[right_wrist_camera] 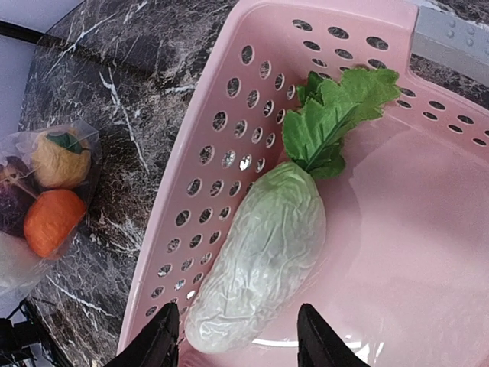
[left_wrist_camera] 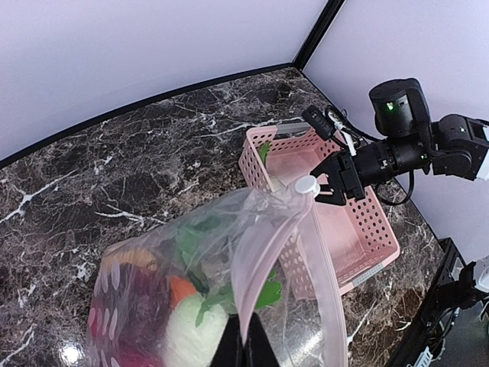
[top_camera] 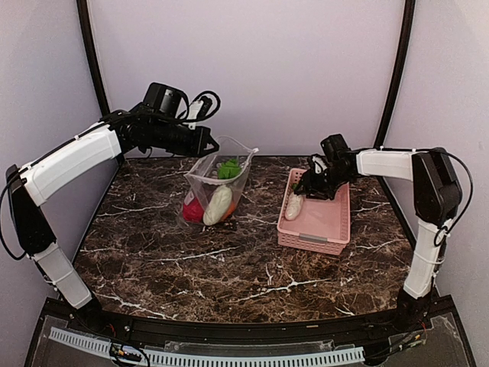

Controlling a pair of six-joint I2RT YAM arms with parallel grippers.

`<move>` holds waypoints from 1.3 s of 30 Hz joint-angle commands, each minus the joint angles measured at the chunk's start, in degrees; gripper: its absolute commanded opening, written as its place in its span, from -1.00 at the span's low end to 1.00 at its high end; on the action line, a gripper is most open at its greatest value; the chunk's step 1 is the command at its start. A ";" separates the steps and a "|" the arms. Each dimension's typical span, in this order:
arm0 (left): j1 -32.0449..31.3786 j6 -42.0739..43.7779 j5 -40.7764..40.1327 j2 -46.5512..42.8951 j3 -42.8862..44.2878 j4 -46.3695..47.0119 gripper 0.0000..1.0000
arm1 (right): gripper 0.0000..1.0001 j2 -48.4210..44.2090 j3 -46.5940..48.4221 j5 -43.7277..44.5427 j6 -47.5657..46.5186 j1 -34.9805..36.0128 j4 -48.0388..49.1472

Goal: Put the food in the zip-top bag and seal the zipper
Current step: Pick up the fake vegetable from the bin.

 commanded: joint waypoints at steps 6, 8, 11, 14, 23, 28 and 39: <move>0.19 -0.31 0.23 -2.91 -1.38 -1.28 -0.99 | 0.01 6.32 7.01 1.83 5.52 -0.36 -4.64; 0.20 -0.47 0.29 -3.04 -1.79 -1.05 -0.99 | 0.01 7.15 8.00 2.09 6.39 -0.36 -5.25; 0.19 -0.60 0.12 -2.96 -2.28 -0.78 -0.99 | -0.02 8.58 9.94 5.02 7.99 -0.36 -7.40; 0.19 -0.99 0.53 -2.85 -3.12 0.16 -0.99 | -0.01 10.44 12.26 4.48 8.23 -0.46 -8.44; 0.19 -1.88 1.89 -2.03 -3.72 1.05 -0.99 | -0.01 13.14 13.00 1.76 11.84 -0.46 -8.82; 0.19 -1.49 1.57 -2.25 -4.21 1.13 -0.99 | -0.01 14.17 13.78 0.97 12.31 -0.45 -8.79; 0.21 -1.66 1.71 -1.77 -4.38 2.00 -0.99 | -0.24 14.40 13.26 -0.32 12.17 -0.62 -8.22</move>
